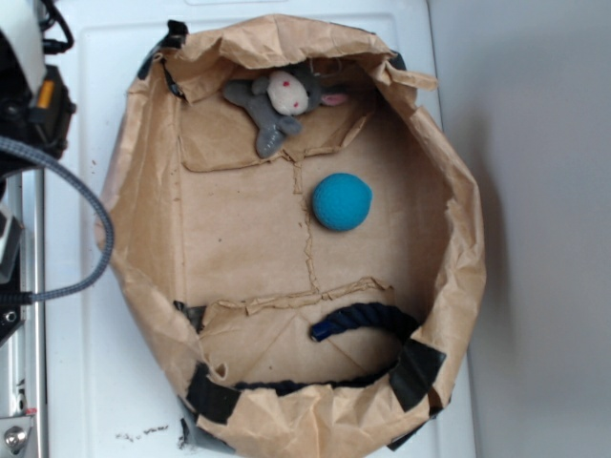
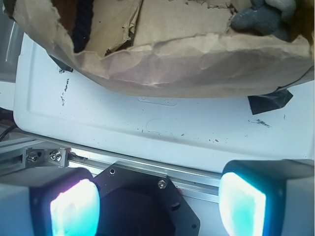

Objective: Grab the blue ball.

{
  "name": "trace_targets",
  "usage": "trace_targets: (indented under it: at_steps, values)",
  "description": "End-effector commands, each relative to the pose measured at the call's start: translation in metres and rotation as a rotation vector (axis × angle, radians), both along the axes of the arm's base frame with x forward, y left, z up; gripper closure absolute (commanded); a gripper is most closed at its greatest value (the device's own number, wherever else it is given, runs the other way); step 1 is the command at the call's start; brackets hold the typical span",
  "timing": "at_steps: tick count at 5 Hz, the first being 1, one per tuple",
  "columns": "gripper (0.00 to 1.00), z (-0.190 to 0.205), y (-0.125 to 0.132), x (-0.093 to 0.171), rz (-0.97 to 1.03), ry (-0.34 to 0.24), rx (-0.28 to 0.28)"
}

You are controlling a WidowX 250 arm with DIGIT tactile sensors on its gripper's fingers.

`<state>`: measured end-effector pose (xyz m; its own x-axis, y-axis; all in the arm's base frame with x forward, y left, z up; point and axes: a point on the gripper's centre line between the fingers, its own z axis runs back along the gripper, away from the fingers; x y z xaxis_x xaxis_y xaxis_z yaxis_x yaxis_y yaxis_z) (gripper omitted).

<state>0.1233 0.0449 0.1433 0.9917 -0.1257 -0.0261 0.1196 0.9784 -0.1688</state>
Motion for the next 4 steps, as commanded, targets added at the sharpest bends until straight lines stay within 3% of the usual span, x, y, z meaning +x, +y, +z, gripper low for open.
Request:
trace_targets:
  at_steps: [1,2,4]
  values:
    - [0.00,0.004,0.004,0.002,0.010,-0.013,0.005]
    - [0.00,0.004,0.004,0.002,0.010,-0.013,0.005]
    - [0.00,0.031,-0.009,0.053,0.070,-0.005,-0.055]
